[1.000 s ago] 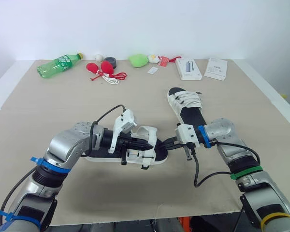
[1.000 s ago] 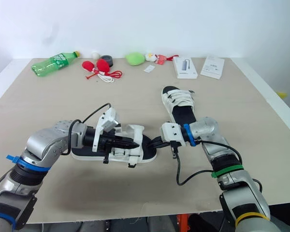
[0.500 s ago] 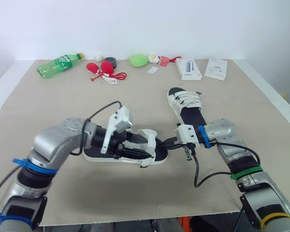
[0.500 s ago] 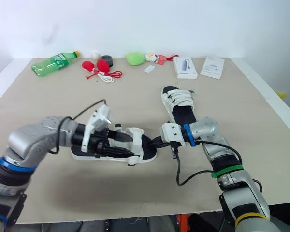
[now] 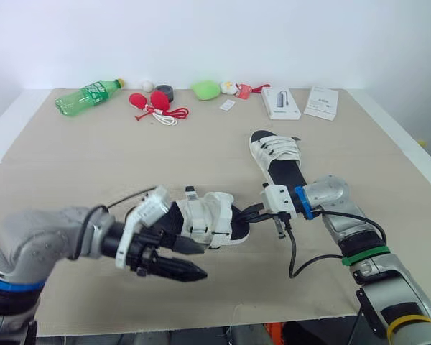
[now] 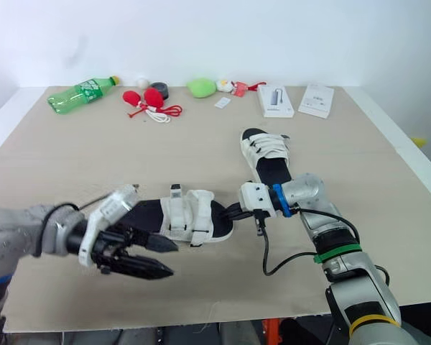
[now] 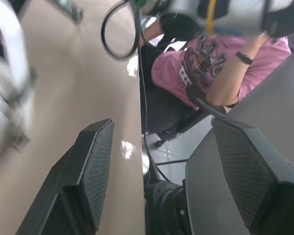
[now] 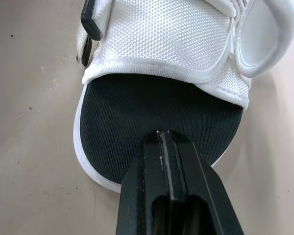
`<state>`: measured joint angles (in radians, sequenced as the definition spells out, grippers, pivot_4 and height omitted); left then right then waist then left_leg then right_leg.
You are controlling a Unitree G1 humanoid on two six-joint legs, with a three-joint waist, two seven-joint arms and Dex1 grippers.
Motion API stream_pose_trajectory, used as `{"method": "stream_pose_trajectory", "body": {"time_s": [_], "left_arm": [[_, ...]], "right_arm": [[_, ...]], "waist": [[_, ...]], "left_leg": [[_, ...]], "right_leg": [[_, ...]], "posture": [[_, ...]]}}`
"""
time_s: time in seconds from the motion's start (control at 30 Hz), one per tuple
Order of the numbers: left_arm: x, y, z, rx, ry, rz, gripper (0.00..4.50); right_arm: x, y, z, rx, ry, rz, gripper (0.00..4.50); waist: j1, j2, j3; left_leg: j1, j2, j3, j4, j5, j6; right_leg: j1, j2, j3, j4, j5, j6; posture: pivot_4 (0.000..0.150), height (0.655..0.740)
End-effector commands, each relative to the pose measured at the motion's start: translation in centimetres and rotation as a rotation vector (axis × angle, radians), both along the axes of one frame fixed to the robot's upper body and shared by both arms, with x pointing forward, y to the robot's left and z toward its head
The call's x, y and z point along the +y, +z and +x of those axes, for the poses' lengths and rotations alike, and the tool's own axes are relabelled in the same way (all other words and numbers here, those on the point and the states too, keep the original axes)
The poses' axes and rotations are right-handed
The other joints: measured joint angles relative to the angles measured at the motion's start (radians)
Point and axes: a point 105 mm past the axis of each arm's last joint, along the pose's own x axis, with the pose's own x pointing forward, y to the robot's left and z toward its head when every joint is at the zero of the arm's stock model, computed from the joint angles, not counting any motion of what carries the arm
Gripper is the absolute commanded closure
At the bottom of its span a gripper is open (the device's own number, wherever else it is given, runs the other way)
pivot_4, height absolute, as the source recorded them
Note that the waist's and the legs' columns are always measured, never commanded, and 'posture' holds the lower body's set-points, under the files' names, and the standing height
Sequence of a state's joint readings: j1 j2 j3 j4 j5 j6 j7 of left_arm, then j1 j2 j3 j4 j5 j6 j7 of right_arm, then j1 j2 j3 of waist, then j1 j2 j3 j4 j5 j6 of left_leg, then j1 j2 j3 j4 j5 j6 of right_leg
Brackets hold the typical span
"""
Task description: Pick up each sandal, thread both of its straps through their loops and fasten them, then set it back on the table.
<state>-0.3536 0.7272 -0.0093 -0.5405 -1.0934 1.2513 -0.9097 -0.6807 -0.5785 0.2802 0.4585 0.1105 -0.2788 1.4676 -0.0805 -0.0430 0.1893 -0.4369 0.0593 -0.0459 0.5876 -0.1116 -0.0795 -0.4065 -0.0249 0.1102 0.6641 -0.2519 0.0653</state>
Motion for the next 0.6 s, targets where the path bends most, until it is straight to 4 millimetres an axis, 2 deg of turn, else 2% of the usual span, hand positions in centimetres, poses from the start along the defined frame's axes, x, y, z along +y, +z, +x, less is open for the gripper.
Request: {"method": "stream_pose_trajectory", "body": {"time_s": [0.03, 0.17, 0.47, 0.6], "left_arm": [[-0.7, -0.8, 2.0, -0.152, 0.107, 0.034, 1.24], [-1.3, -2.4, 4.2, -0.302, 0.201, 0.058, 1.24], [-2.7, -4.8, 4.0, -0.368, 0.162, 0.083, 1.24], [-2.9, -4.6, 4.0, -0.356, 0.163, 0.057, 1.24]], "right_arm": [[-0.4, -1.9, -0.5, 0.06, 0.006, -0.078, 4.5], [-0.4, -1.9, -0.5, 0.062, 0.006, -0.081, 4.5], [-0.6, -1.9, -0.8, 0.07, 0.009, -0.087, 4.5], [-0.6, -1.7, -0.7, 0.068, 0.006, -0.087, 4.5]], "waist": [[0.0, 0.0, 0.0], [0.002, 0.0, 0.0], [0.003, 0.0, 0.0], [0.003, 0.0, 0.0]], "left_leg": [[0.0, 0.0, 0.0, 0.001, 0.0, 0.0], [0.0, -0.002, 0.0, 0.001, 0.0, -0.001], [0.0, -0.002, 0.0, 0.0, 0.0, 0.0], [-0.001, -0.002, 0.0, -0.001, 0.0, 0.0]], "right_leg": [[0.0, 0.0, 0.0, 0.0, 0.0, 0.0], [0.0, -0.001, 0.001, -0.001, 0.0, 0.0], [0.001, -0.001, 0.001, -0.001, 0.0, 0.0], [0.001, -0.001, 0.001, -0.001, 0.0, 0.0]], "posture": [[0.15, 0.74], [0.15, 0.74], [0.15, 0.74], [0.15, 0.74]]}}
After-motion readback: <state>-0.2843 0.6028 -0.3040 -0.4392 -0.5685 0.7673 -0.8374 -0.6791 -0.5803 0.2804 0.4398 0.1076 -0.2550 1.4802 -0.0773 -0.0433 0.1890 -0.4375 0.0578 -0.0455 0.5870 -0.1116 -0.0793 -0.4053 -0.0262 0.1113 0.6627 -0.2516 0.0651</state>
